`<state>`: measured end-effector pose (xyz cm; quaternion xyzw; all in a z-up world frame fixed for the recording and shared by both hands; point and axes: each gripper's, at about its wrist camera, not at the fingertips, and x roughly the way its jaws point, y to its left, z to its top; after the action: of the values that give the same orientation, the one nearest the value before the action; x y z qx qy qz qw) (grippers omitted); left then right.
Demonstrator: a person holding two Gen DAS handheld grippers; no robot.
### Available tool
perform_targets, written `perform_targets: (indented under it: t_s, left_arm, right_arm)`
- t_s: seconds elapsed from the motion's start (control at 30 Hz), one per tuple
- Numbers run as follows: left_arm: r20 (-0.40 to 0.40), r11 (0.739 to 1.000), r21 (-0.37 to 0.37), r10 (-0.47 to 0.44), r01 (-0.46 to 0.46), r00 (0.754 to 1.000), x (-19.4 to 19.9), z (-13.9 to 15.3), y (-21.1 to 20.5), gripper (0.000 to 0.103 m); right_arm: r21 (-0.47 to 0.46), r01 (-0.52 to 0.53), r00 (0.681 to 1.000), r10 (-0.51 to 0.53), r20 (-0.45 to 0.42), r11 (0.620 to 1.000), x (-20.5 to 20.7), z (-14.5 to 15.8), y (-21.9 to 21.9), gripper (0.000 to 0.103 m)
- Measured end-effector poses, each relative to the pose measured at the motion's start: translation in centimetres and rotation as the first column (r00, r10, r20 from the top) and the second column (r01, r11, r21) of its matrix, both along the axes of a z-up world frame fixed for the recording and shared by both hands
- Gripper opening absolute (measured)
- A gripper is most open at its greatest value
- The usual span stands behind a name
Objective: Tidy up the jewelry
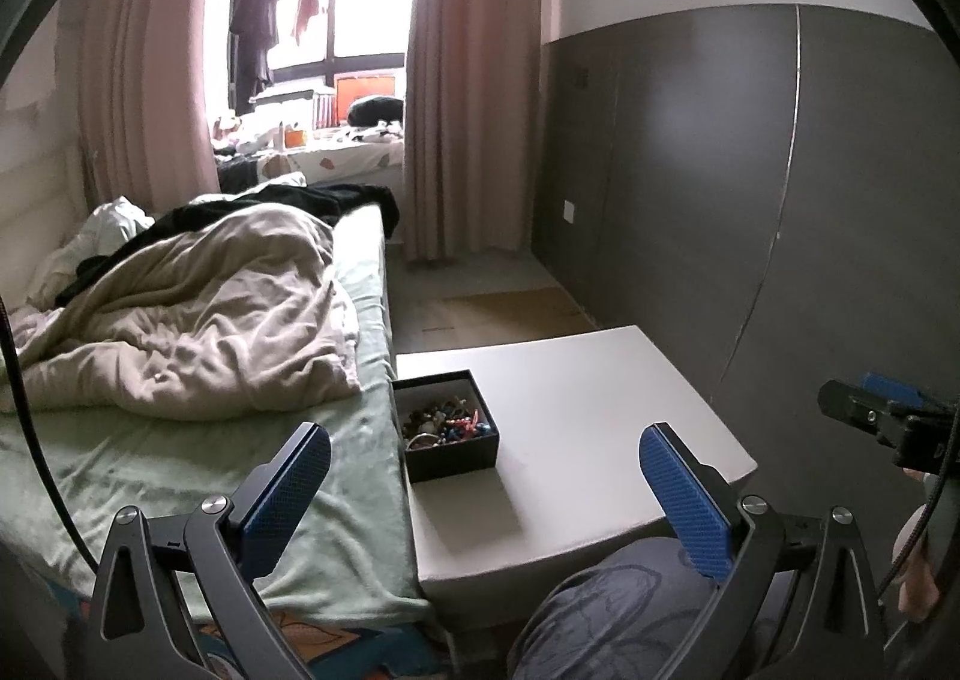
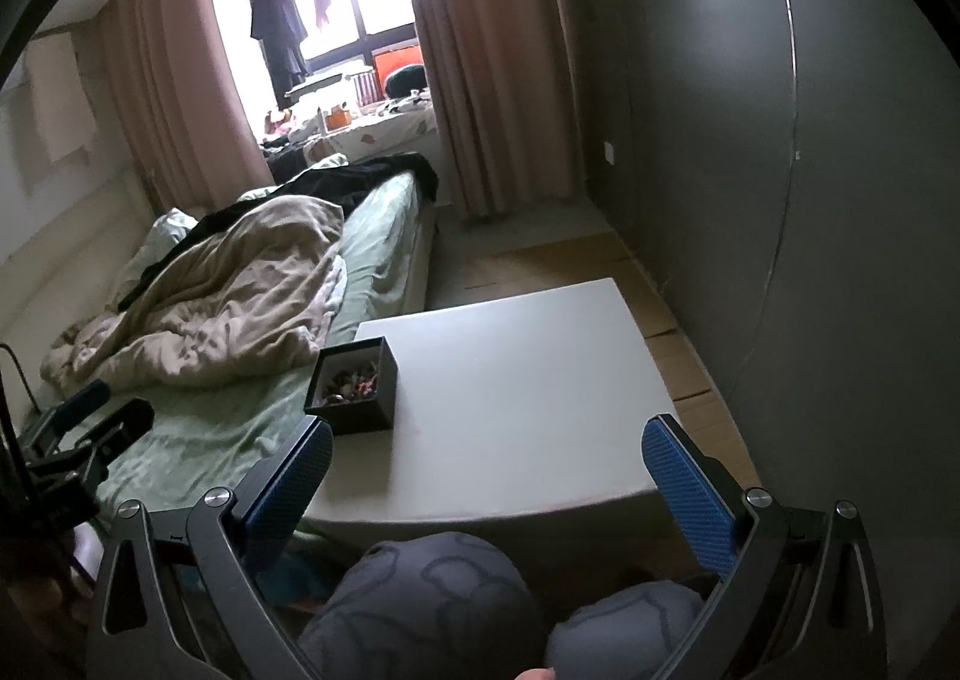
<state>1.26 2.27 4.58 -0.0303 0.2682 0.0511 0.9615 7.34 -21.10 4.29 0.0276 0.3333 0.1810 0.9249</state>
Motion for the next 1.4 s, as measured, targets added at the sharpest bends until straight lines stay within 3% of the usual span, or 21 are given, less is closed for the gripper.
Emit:
perform_targets:
  t_s: [1.4]
  left_arm:
    - [-0.001,1.000,-0.018,-0.006,0.006,1.000,0.1,-1.1,0.6,0.103]
  right_arm:
    - [0.012,0.028,1.000,-0.028,-0.010,1.000,0.0,-0.1,-0.2,0.103]
